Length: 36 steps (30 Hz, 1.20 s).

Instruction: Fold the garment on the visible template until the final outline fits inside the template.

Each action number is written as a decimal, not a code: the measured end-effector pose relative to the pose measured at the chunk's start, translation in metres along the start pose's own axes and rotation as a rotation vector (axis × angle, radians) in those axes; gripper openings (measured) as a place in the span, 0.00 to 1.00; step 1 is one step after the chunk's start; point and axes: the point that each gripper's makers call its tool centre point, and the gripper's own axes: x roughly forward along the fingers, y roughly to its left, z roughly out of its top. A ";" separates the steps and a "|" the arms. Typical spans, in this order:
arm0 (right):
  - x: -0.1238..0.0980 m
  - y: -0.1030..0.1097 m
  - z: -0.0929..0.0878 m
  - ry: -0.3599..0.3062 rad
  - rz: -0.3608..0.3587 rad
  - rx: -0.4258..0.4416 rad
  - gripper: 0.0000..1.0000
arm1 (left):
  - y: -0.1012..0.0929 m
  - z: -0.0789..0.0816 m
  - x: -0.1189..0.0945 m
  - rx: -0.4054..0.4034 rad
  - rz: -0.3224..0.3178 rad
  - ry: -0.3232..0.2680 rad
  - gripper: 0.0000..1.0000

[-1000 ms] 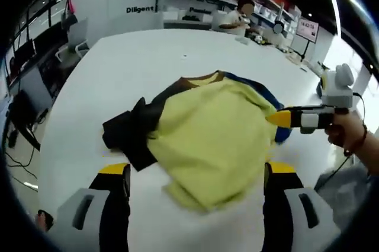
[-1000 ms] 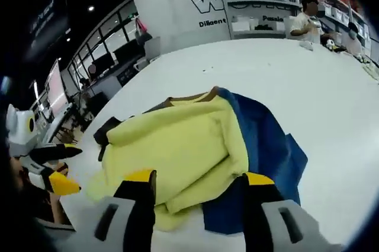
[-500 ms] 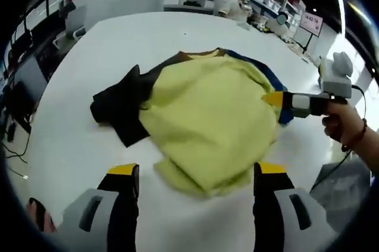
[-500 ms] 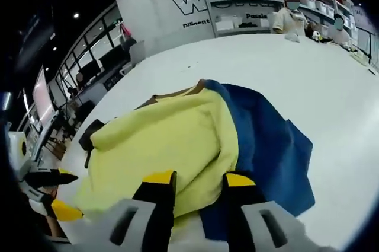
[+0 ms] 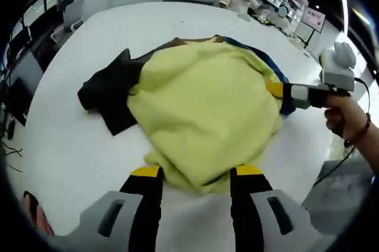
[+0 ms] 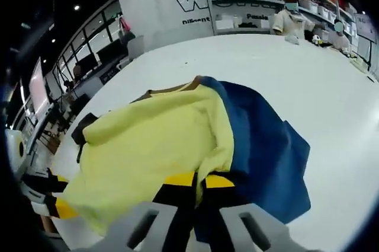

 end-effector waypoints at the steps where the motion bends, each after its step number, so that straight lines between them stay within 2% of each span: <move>1: 0.000 0.000 0.000 -0.001 0.001 -0.004 0.00 | 0.000 0.000 0.000 0.002 -0.002 -0.001 0.38; 5: -0.002 0.002 0.003 -0.011 0.007 -0.027 0.00 | 0.000 0.002 0.001 -0.014 -0.006 -0.006 0.18; 8: -0.011 0.000 0.007 -0.021 0.009 -0.097 0.00 | -0.001 0.002 -0.001 -0.051 -0.020 -0.028 0.11; 10: -0.015 -0.003 0.007 -0.023 0.009 -0.100 0.00 | -0.004 0.004 -0.005 -0.052 -0.034 -0.038 0.07; 20: -0.043 -0.014 0.013 -0.012 0.011 -0.202 0.00 | -0.009 0.017 -0.030 -0.064 -0.079 -0.099 0.04; 23: -0.050 -0.018 0.020 -0.029 0.005 -0.217 0.00 | -0.011 0.020 -0.038 -0.060 -0.092 -0.107 0.04; 29: -0.065 -0.029 0.046 -0.083 -0.030 -0.238 0.00 | -0.010 0.028 -0.054 -0.063 -0.116 -0.124 0.03; 33: -0.071 -0.036 0.057 -0.098 -0.052 -0.249 0.00 | -0.005 0.032 -0.066 -0.053 -0.115 -0.116 0.03; 36: -0.070 -0.038 0.064 -0.109 -0.051 -0.255 0.00 | 0.002 0.042 -0.073 -0.038 -0.110 -0.136 0.03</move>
